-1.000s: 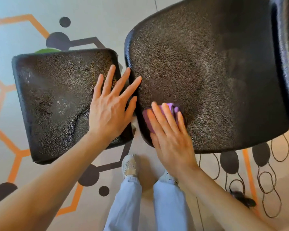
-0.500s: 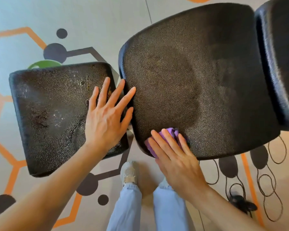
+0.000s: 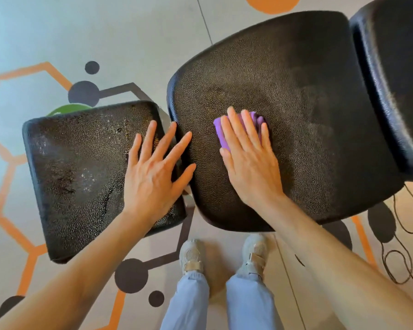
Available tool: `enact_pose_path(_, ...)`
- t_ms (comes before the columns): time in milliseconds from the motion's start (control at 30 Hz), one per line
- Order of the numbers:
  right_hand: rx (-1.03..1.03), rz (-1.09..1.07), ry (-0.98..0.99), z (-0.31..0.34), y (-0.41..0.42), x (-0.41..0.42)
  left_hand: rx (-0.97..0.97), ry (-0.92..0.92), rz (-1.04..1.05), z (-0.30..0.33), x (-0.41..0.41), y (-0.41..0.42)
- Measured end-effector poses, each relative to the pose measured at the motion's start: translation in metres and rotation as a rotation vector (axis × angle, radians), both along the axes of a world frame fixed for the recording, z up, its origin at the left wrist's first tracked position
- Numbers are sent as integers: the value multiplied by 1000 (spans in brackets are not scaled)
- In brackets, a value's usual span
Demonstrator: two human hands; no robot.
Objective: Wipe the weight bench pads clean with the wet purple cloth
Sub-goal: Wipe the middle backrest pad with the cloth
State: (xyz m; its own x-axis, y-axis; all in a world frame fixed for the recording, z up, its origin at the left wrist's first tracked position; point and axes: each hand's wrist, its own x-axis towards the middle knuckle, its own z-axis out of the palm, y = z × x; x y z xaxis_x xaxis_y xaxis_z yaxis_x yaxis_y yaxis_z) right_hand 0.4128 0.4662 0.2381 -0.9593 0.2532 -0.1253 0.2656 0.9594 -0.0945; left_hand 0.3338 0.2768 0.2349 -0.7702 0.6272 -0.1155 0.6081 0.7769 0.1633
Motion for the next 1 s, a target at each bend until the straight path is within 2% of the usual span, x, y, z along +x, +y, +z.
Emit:
enact_pose_path(167,3,60,-115,8,-19,128,5,-8,3,2,-1,-1)
enact_pose_path(233,11,32,-68,4,5,96,0,-17,-5,2,-1,0)
enact_pose_path(333,37,-207,-16,8,31,22,4,-30,-16,2,-2,-1)
enact_pose_path(400,60,-263,-2,4,18,46,8,-26,-41,4,-2,0)
enact_pose_path(533,30,-104,-90,9,-18,135,118,-40,-207,11,20,18)
enact_pose_path(600,31,-124,-34,5,8,110,195,-64,-328,11,45,39)
enact_pose_path(700,85,-281,1,4,31,65,244,-117,-367,3,73,66)
enact_pose_path(867,46,-243,19,2,-12,139,241,-183,-325,-12,86,75)
enact_pose_path(1000,47,-298,93,-2,10,116,219,-136,-317,-12,88,77)
